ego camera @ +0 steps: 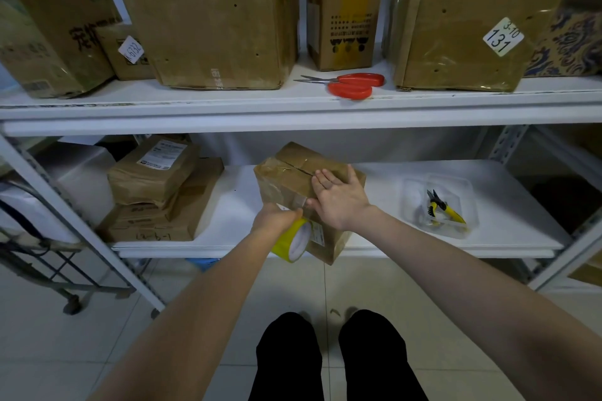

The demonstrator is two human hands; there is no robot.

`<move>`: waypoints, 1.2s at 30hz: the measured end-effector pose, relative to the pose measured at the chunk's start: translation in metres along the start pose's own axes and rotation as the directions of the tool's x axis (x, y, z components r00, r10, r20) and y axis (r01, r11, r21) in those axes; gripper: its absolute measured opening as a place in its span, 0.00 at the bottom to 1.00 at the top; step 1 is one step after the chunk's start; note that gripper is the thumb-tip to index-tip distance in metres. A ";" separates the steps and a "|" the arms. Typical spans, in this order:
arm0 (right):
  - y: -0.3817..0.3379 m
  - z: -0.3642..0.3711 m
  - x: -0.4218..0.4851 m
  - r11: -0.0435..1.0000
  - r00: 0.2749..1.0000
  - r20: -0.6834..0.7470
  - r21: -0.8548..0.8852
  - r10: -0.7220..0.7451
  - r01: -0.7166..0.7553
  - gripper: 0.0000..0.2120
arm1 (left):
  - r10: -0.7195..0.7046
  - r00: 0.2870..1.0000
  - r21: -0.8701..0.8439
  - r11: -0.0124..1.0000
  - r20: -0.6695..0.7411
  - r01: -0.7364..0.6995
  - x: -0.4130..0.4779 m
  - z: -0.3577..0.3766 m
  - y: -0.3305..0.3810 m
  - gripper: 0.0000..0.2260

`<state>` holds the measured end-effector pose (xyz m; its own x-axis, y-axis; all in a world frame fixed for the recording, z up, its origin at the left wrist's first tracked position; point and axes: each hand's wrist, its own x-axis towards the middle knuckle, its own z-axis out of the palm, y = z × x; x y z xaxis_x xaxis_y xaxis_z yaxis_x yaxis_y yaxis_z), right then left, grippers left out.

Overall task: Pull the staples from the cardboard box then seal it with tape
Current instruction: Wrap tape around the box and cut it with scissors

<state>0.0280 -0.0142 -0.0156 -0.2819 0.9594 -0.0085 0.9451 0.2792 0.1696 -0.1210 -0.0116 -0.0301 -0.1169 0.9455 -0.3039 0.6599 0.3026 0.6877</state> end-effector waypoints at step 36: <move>-0.001 -0.032 0.003 0.976 0.948 -0.317 0.207 -0.002 0.071 0.13 | 0.108 0.993 -0.270 0.959 0.052 -0.091 0.002 0.024 0.011 0.13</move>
<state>0.0214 -0.0133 0.0157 -0.3212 0.8969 0.3039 0.9364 0.3487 -0.0394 -0.0965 -0.0095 -0.0390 -0.0059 0.9652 -0.2614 0.4430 0.2369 0.8646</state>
